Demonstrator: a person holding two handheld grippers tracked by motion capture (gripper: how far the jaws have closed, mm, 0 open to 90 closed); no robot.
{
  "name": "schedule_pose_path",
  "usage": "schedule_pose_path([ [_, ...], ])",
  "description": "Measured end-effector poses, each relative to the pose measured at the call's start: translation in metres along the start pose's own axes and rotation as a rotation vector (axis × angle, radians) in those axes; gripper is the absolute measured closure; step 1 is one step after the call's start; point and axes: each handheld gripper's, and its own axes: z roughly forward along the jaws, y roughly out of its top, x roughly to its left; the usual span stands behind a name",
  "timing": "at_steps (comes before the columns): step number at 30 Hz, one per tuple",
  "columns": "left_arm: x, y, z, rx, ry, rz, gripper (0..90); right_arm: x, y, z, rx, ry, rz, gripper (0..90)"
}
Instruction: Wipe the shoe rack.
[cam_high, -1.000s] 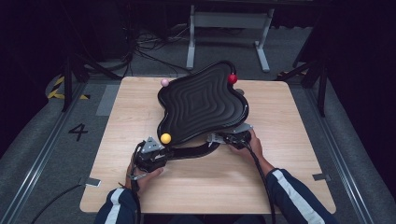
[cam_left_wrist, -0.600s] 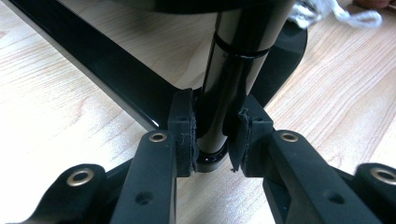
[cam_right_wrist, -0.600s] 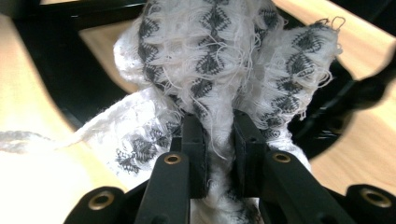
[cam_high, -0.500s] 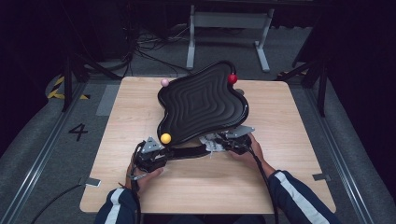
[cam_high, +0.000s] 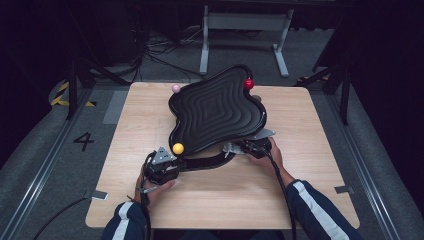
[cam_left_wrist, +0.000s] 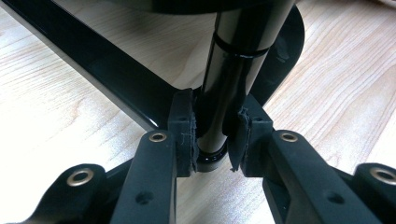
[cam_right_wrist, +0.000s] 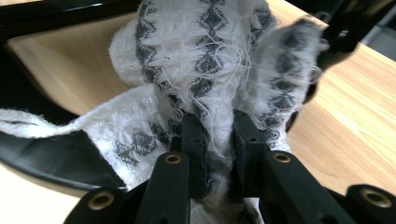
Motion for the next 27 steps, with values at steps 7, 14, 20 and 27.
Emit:
schedule_pose_path([
  [7,0.000,0.000,0.000,0.003,-0.003,-0.003,72.3,0.002,0.000,-0.002,0.008,0.020,-0.003,78.2],
  [14,-0.001,0.000,0.000,0.003,-0.006,0.000,72.3,0.022,0.000,-0.004,0.011,0.058,-0.049,77.9],
  [20,-0.002,0.000,0.000,0.004,-0.003,0.000,72.3,0.039,0.003,-0.003,-0.003,0.087,-0.043,78.6],
  [27,-0.005,0.000,0.001,0.001,-0.011,0.017,72.5,0.064,0.012,0.001,-0.005,0.145,-0.082,78.8],
])
